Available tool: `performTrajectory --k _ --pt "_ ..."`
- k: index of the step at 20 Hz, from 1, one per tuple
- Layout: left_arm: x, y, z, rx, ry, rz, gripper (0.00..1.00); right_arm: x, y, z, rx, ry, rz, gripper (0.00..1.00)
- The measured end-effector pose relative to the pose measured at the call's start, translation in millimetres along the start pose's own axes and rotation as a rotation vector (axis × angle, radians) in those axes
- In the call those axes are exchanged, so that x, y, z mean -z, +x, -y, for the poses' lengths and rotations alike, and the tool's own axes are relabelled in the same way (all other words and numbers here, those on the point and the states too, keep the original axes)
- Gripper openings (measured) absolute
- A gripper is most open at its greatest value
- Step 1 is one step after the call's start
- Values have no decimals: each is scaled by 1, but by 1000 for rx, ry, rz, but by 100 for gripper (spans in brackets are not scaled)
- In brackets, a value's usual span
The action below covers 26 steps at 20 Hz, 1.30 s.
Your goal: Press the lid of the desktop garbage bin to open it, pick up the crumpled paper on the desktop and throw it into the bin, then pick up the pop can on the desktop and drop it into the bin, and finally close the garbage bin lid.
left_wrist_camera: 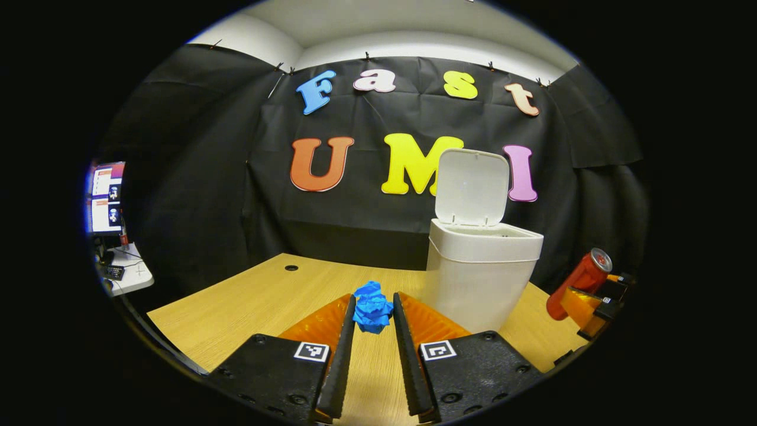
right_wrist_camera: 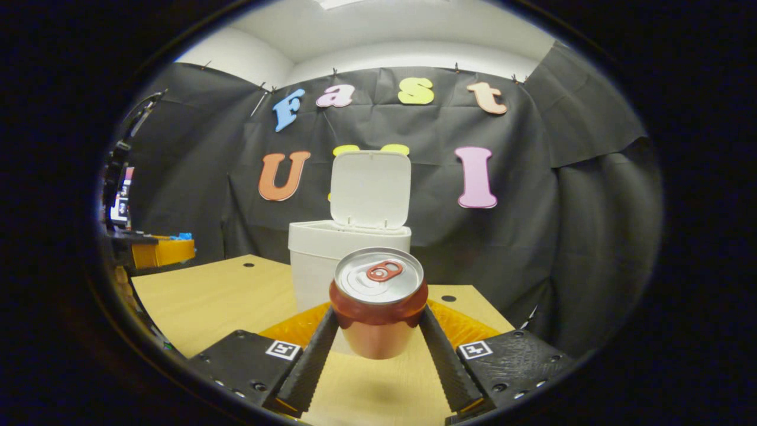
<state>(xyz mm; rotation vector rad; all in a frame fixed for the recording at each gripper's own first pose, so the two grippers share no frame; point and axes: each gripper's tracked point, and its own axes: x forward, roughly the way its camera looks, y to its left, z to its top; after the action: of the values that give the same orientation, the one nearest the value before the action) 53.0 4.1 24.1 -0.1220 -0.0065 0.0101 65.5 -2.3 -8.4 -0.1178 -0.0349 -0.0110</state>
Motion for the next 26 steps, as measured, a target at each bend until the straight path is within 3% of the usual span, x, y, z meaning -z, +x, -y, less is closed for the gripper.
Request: performTrajectory --k 7,15,21,26 --pt "-64 36 30 30 -58 48 42 -5 -2 7 -9 51 -18 81" --pt "-134 101 74 66 -28 114 42 -10 -6 23 -15 66 -13 81" --pt "-127 161 140 158 35 96 43 -21 -9 42 -19 129 30 81" --pt "-126 197 175 187 113 138 44 -19 -7 51 -15 143 38 81"
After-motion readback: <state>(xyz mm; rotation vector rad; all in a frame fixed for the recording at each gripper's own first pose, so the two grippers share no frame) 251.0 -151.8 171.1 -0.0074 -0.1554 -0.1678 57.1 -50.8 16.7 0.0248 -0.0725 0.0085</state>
